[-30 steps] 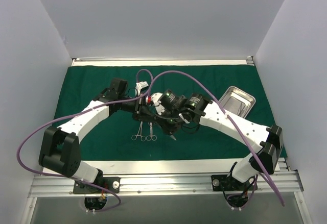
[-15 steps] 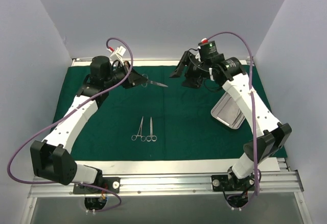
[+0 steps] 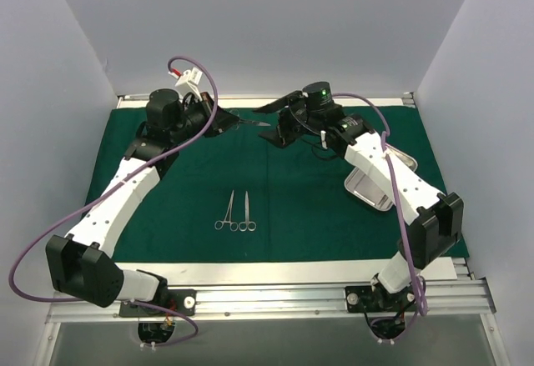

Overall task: Open and lay out the surgical kit
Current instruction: Place the medical item in the surgical kit.

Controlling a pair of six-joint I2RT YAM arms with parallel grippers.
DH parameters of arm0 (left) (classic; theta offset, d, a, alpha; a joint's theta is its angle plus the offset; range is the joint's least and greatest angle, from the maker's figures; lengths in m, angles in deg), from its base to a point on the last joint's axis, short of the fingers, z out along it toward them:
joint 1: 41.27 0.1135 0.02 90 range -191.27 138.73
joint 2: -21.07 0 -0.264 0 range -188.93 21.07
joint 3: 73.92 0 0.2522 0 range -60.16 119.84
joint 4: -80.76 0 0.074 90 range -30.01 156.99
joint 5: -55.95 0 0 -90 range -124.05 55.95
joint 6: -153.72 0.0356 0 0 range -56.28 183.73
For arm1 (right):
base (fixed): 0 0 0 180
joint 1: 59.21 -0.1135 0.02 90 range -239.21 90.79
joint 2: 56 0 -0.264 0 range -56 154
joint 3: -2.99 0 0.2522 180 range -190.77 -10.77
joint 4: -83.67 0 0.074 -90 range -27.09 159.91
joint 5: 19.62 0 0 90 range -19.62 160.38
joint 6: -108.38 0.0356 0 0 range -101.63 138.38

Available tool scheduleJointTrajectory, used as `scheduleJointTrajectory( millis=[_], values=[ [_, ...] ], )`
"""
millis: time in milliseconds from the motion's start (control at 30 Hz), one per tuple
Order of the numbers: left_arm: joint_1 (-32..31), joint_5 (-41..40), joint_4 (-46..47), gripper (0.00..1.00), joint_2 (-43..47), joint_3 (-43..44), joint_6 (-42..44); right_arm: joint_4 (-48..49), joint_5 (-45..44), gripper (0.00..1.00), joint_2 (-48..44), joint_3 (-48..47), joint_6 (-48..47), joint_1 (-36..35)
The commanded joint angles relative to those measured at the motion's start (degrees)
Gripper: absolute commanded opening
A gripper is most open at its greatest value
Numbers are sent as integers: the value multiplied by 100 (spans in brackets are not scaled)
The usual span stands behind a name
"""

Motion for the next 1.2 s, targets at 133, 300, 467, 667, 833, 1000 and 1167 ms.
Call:
scheduleJointTrajectory(
  millis=[133, 300, 467, 667, 833, 1000, 1167],
  values=[
    [-71, -96, 524, 2, 208, -8, 136, 637, -190, 57, 146, 59, 784, -138],
    [-97, -44, 559, 2, 216, -17, 153, 866, -287, 49, 269, 86, 1065, -218],
    [-132, -8, 586, 2, 225, -113, 215, 796, -304, 48, 463, -133, 1162, -270],
    [-150, -8, 410, 4, 260, -113, 425, 725, -471, 7, 481, -169, 1110, -288],
    [-115, -105, 24, 68, 436, -385, 522, 165, -419, 0, 638, -466, 260, -95],
    [8, -797, -1299, 90, 1147, -667, 1031, -2282, -716, 0, 1602, -1906, -2942, 187],
    [498, -1669, -2612, 91, 1183, -588, 875, -3115, -1446, 0, 2115, -2437, -4996, -190]
  ],
)
